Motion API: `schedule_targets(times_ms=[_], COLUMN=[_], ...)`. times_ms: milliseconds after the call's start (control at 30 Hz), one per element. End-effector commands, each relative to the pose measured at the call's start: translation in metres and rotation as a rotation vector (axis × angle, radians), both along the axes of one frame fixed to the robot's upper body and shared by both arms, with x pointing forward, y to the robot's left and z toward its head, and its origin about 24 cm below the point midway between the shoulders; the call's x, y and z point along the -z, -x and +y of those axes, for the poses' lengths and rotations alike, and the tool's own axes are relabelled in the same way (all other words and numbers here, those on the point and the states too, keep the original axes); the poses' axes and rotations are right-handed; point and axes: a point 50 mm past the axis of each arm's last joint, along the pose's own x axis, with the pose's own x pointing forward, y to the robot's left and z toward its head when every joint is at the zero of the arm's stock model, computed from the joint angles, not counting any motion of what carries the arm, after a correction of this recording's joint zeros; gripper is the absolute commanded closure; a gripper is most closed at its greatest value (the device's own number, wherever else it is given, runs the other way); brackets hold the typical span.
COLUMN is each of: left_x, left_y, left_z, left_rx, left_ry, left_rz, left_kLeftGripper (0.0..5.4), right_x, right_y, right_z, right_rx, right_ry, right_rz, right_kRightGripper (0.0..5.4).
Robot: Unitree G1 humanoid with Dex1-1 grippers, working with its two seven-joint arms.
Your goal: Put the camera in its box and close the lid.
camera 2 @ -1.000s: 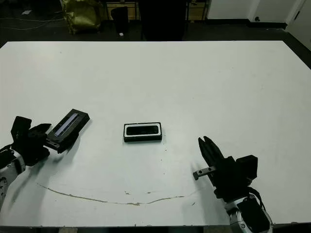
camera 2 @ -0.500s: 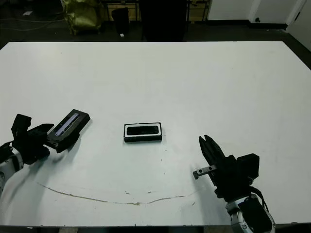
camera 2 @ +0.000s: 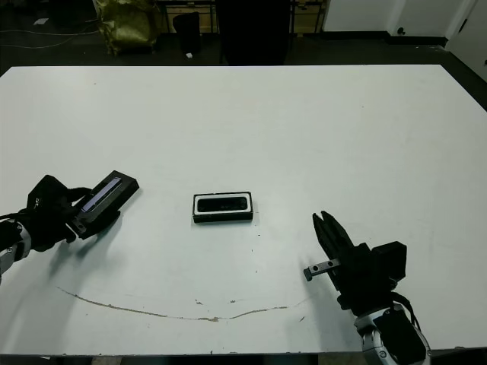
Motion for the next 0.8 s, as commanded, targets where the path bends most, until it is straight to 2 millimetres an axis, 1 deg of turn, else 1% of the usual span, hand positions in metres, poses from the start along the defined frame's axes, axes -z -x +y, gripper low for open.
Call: schedule_targets(times_ms=[33,133,267,367,467,567,633,700,800], left_x=[0.024,0.028,0.035,0.037,0.037,0.036,0.032,0.023,-0.004], left_y=[0.014,0.014,0.015,0.016,0.017,0.017,0.017,0.016,0.012], left_z=[0.008,0.011,0.013,0.014,0.012,0.010,0.009,0.006,0.000], left_rx=[0.007,0.016,-0.033,-0.026,-0.014,-0.023,-0.024,-0.026,-0.003], left_ry=[-0.034,0.004,0.040,0.047,0.013,0.069,0.094,0.111,0.147], left_rz=[0.177,0.233,0.281,0.286,0.264,0.248,0.215,0.166,0.052], left_kLeftGripper=[2.89,2.96,2.96,2.96,2.96,2.96,2.96,2.96,2.96], right_x=[0.003,0.002,0.002,0.003,0.004,0.004,0.004,0.004,0.004], right_y=[0.000,0.000,0.001,0.001,0.001,0.001,0.001,0.002,0.001], right_z=[-0.002,-0.003,-0.004,-0.005,-0.005,-0.005,-0.004,-0.004,-0.002], right_rx=[0.010,0.009,0.007,0.006,0.009,-0.001,0.003,0.003,-0.001], right_ry=[0.008,0.008,-0.013,-0.012,-0.010,-0.013,0.006,0.010,-0.002], right_rz=[0.027,0.032,0.026,0.021,0.032,0.029,0.025,0.038,0.021], right_kRightGripper=[5.40,5.40,5.40,5.40,5.40,5.40,5.40,5.40,5.40])
